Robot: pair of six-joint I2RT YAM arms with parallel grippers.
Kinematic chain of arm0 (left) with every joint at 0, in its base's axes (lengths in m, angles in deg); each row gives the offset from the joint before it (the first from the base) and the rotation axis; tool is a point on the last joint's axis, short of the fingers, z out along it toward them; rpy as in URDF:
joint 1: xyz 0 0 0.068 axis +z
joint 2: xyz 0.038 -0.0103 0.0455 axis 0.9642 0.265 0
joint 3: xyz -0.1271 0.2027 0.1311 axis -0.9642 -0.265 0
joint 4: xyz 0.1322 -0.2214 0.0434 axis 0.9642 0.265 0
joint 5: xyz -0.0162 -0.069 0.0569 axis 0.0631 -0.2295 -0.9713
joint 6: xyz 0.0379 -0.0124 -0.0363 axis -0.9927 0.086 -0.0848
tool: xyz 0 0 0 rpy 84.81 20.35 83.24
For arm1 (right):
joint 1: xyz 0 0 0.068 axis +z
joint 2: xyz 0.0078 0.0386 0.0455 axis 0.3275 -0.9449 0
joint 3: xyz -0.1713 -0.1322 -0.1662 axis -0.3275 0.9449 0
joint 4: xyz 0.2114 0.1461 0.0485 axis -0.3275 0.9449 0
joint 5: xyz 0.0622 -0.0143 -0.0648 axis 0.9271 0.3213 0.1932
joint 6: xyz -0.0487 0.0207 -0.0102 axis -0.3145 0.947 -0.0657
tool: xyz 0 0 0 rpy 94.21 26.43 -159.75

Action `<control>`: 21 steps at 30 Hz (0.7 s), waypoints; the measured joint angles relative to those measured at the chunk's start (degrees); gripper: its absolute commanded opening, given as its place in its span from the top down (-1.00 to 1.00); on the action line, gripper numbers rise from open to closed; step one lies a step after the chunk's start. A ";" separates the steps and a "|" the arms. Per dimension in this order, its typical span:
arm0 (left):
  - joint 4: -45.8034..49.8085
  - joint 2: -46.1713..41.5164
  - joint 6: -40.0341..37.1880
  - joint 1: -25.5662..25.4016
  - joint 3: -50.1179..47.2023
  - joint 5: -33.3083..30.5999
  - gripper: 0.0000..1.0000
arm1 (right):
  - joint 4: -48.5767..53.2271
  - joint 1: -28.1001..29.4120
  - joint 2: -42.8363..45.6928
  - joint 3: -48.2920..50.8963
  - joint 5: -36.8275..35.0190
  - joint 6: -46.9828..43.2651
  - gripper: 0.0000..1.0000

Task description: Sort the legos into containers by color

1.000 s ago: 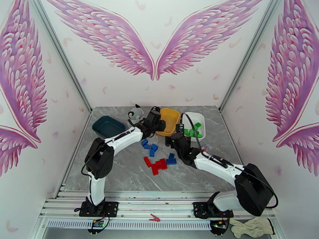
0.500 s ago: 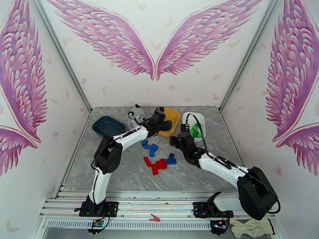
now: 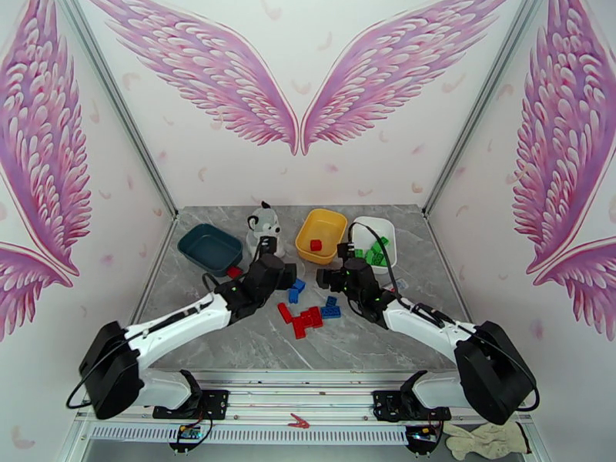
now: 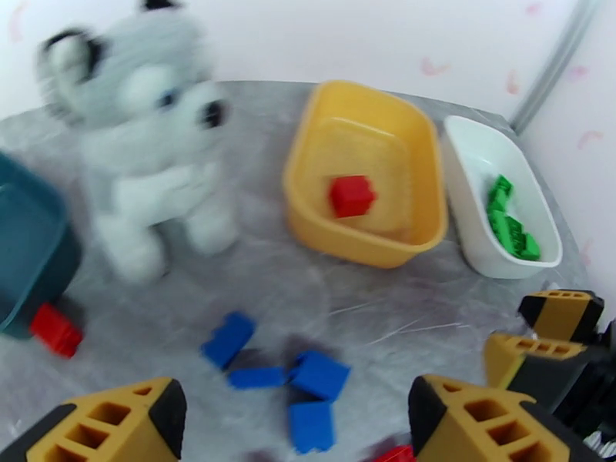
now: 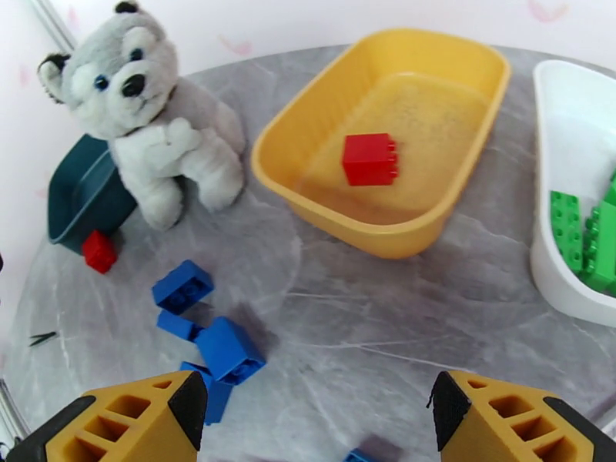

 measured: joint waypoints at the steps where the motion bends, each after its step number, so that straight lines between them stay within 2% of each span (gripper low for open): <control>1: 0.57 -1.97 0.72 0.42 -1.81 -1.16 -0.66 | -0.04 0.57 -0.63 -0.24 0.52 0.04 -0.61; 6: 3.85 -10.12 4.74 5.35 -10.82 -5.81 -0.63 | -1.46 5.11 -4.28 -2.10 3.52 0.15 -0.59; 11: 4.15 -10.95 7.50 13.09 -16.20 -5.29 -0.60 | -1.49 9.94 -6.25 -4.66 3.93 -0.50 -0.59; 15: 2.43 -6.88 9.09 16.04 -16.72 -3.37 -0.57 | -1.51 12.26 -8.37 -7.37 3.96 -1.60 -0.59; 21: -0.26 3.93 11.65 17.22 -14.05 -0.79 -0.55 | -1.27 13.42 -9.38 -8.13 3.78 -2.08 -0.60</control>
